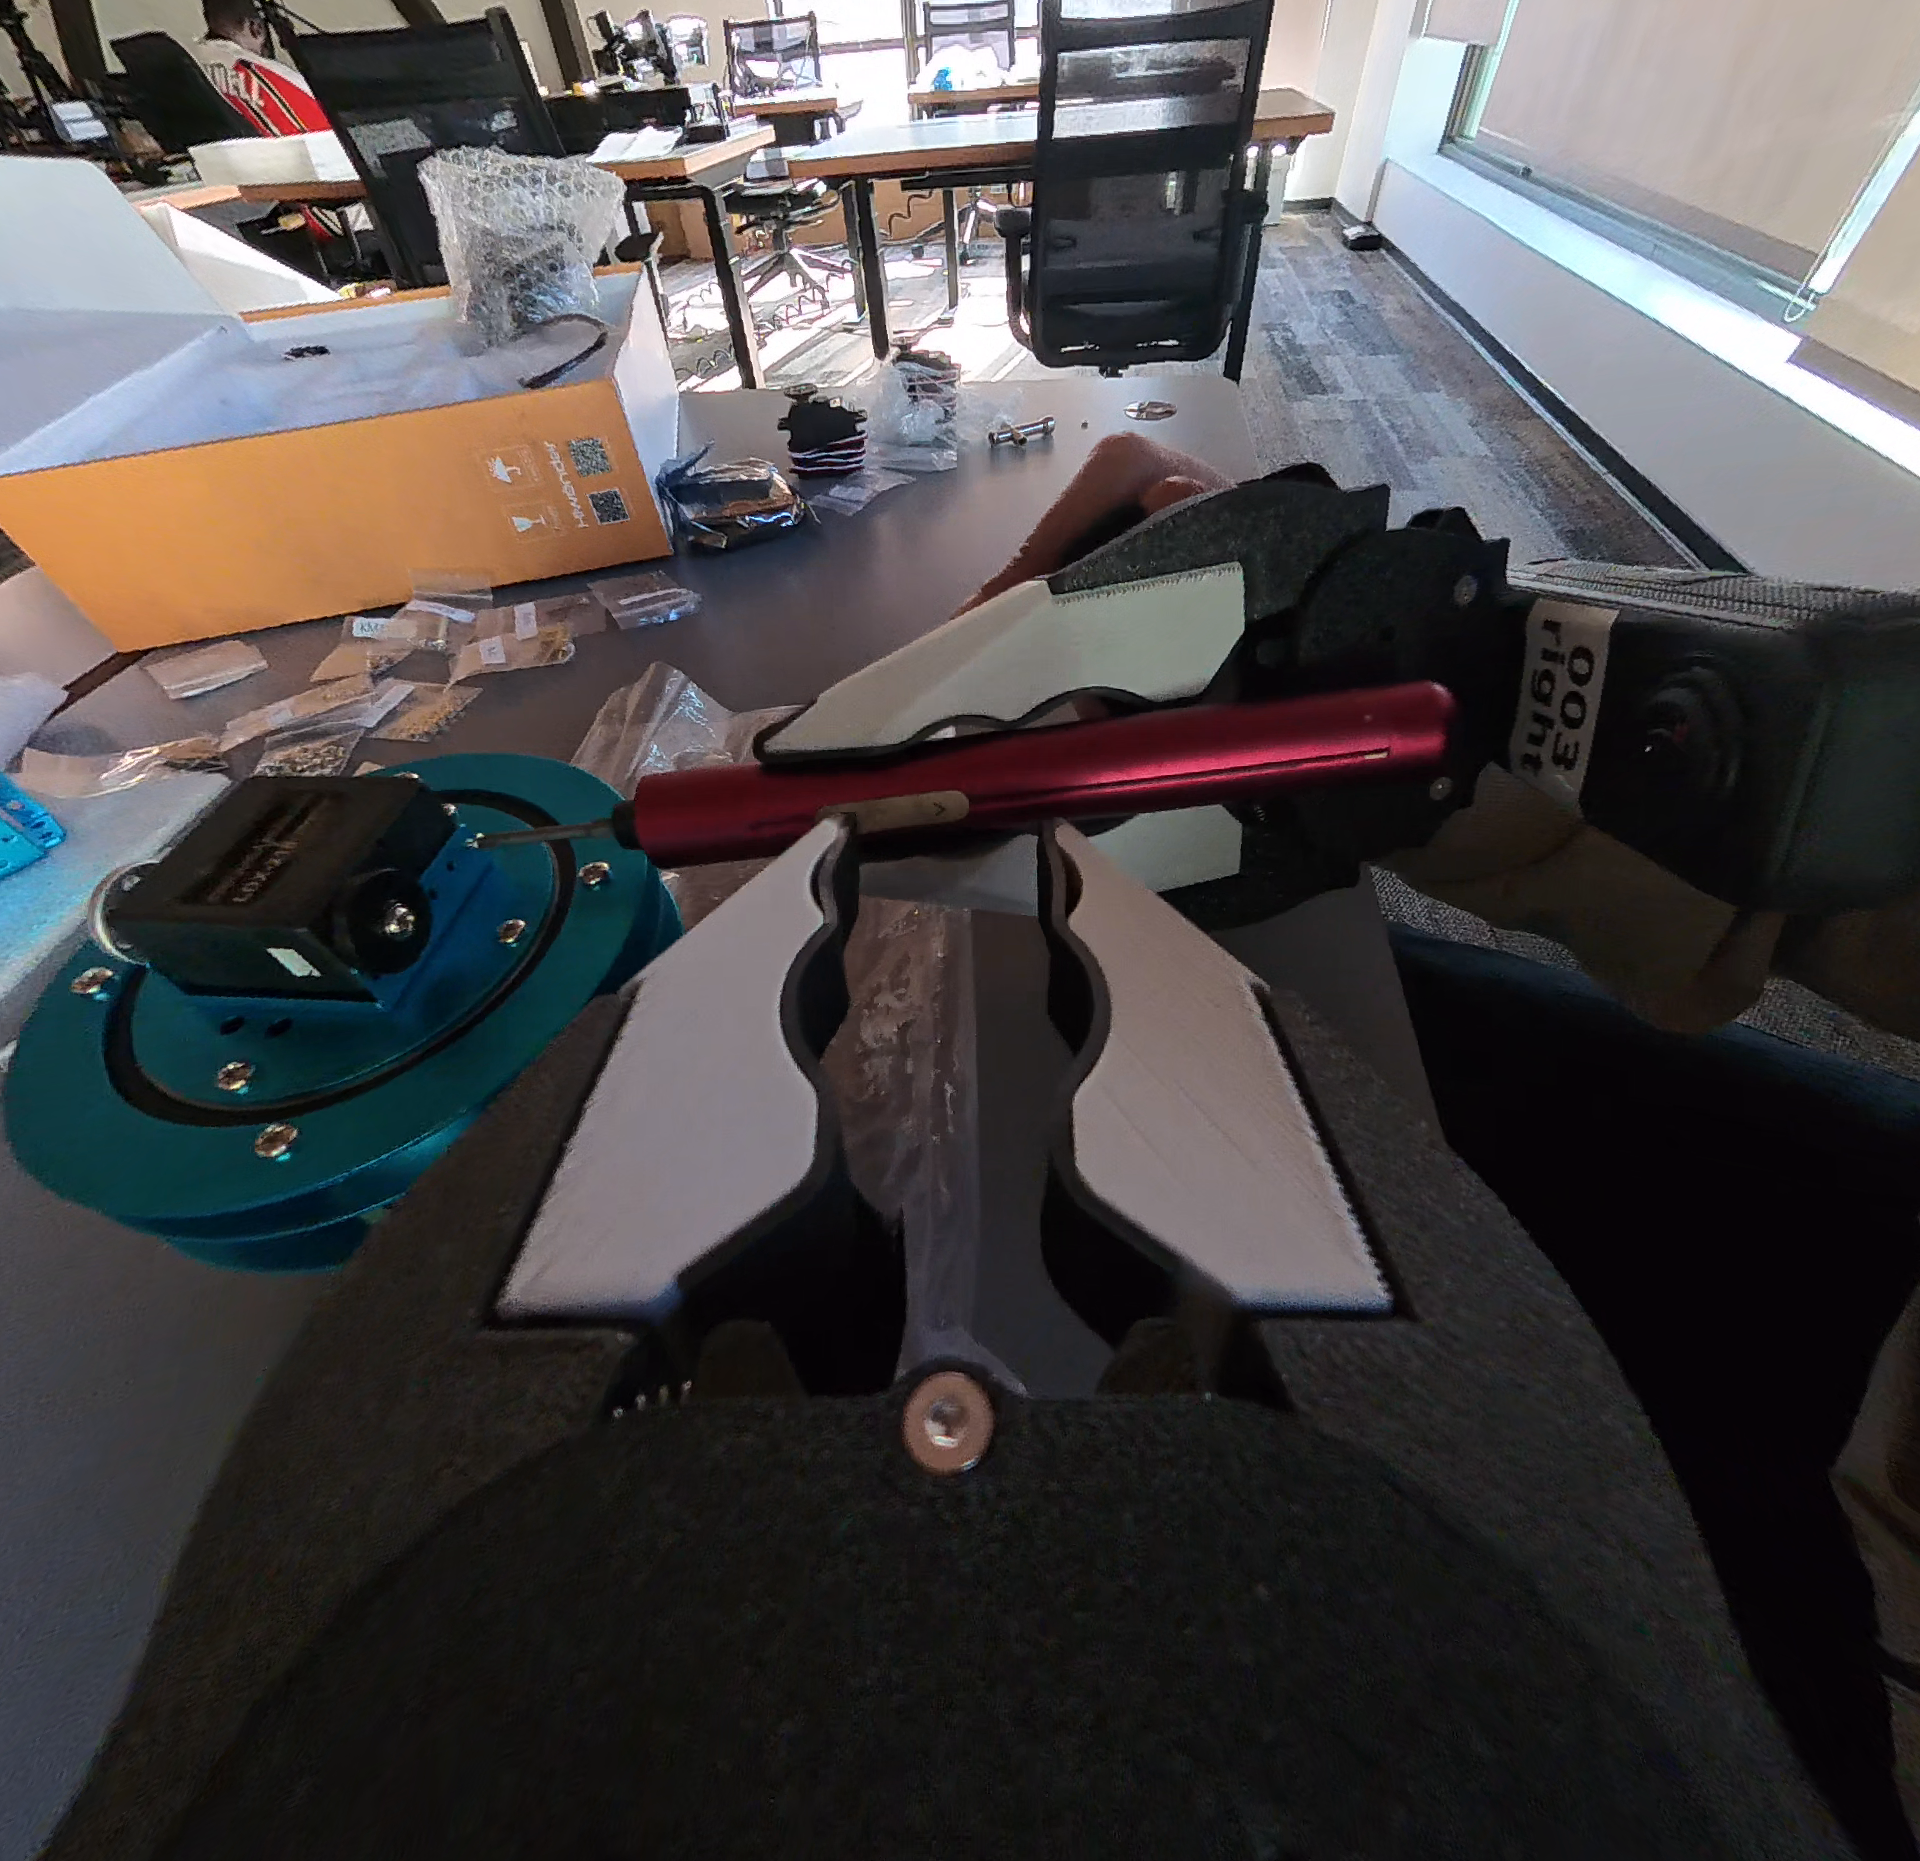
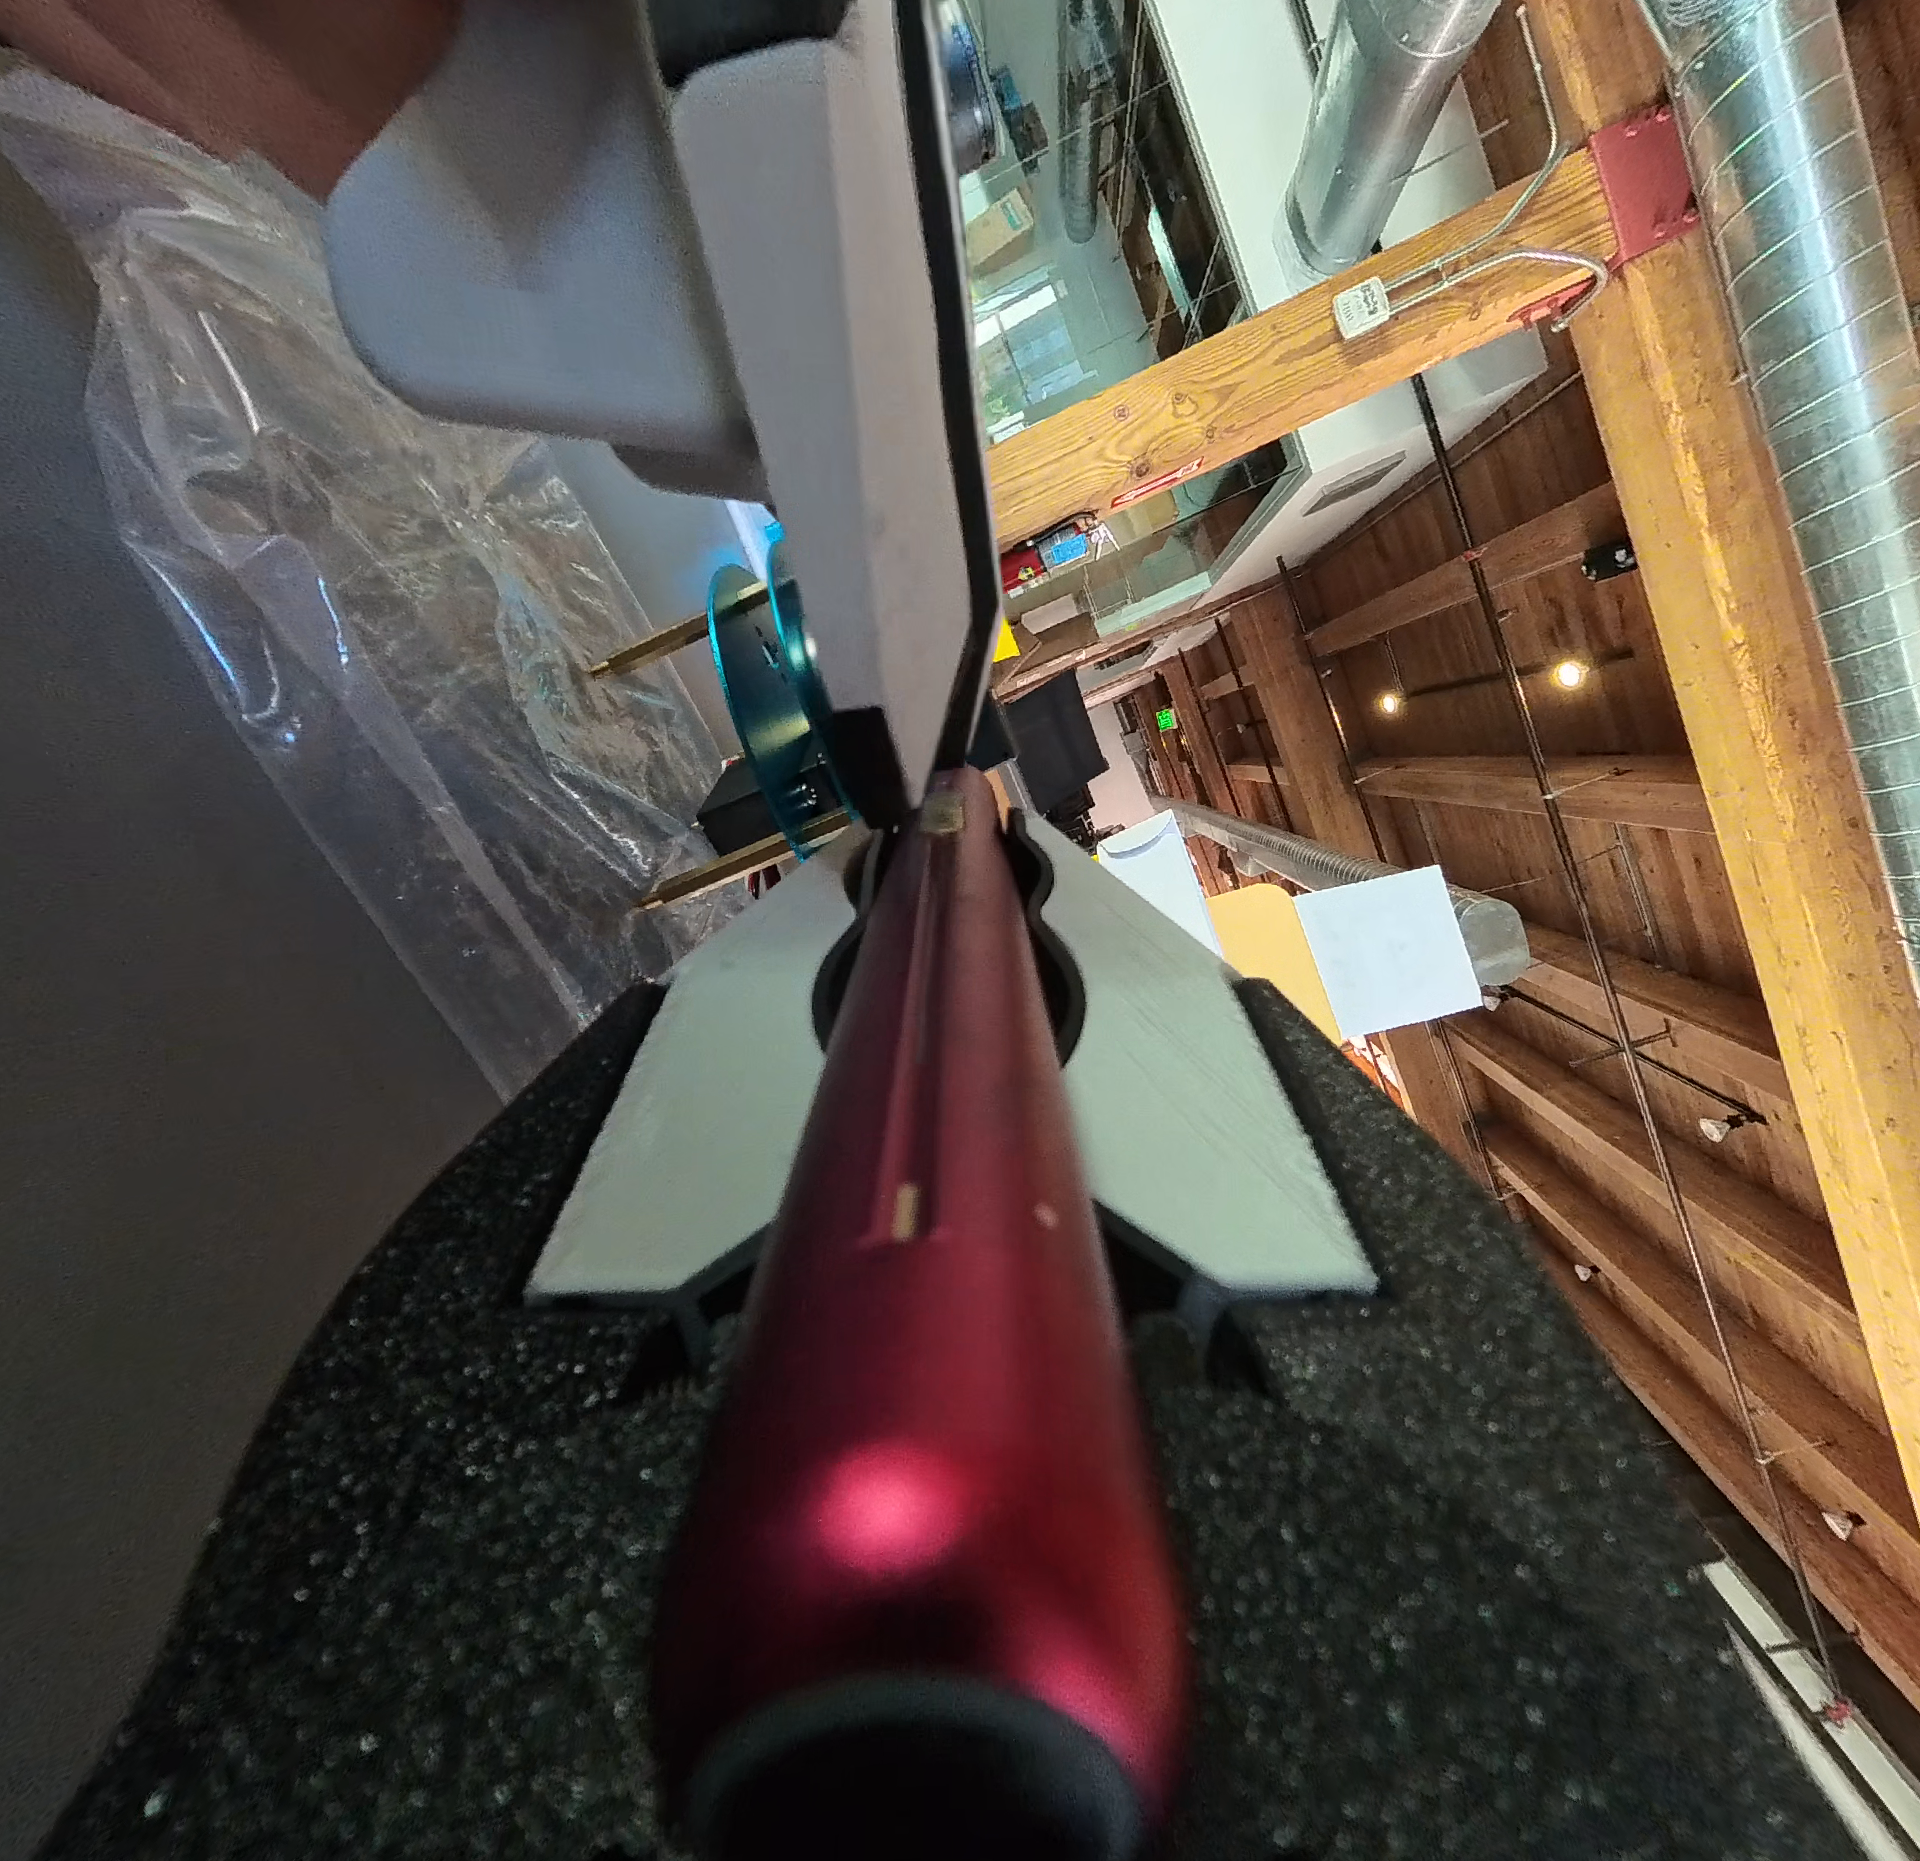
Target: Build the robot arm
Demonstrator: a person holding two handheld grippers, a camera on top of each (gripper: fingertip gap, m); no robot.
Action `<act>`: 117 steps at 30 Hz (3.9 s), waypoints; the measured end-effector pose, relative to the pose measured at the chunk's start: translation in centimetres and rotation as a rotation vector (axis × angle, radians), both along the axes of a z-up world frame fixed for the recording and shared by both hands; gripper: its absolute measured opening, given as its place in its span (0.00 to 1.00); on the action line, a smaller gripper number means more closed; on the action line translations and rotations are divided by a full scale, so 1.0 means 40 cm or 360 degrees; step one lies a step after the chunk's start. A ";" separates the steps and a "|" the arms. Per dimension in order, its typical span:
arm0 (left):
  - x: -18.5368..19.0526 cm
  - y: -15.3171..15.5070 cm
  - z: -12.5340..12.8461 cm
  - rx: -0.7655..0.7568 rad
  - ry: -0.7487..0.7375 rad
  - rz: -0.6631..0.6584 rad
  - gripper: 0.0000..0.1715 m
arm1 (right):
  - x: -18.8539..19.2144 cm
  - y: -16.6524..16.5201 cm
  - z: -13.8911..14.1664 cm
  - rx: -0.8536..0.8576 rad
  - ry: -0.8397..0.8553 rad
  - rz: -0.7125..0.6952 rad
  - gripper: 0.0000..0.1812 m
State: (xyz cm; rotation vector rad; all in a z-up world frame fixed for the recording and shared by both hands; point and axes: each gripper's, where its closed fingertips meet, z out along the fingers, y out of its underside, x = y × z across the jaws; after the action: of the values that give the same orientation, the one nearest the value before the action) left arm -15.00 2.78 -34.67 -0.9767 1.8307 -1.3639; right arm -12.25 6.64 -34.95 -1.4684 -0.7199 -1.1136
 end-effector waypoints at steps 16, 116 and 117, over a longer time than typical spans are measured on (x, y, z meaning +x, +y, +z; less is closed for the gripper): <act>0.041 0.041 -0.001 -0.0075 0.0074 0.0103 0.00 | 0.000 -0.001 0.000 -0.0005 0.0015 0.0003 0.11; 0.097 0.067 -0.023 -0.2642 0.0469 0.0191 0.13 | 0.049 0.023 0.007 0.0018 0.0355 0.0091 0.10; 0.098 0.067 -0.022 -0.2648 0.0474 0.0188 0.13 | 0.049 0.024 0.007 0.0018 0.0360 0.0092 0.10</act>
State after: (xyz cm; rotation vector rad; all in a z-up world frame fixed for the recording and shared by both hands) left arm -11.08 5.44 -35.57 -2.0145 0.3509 -2.7059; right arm -10.29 7.58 -34.68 -1.5252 -0.5926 -0.8888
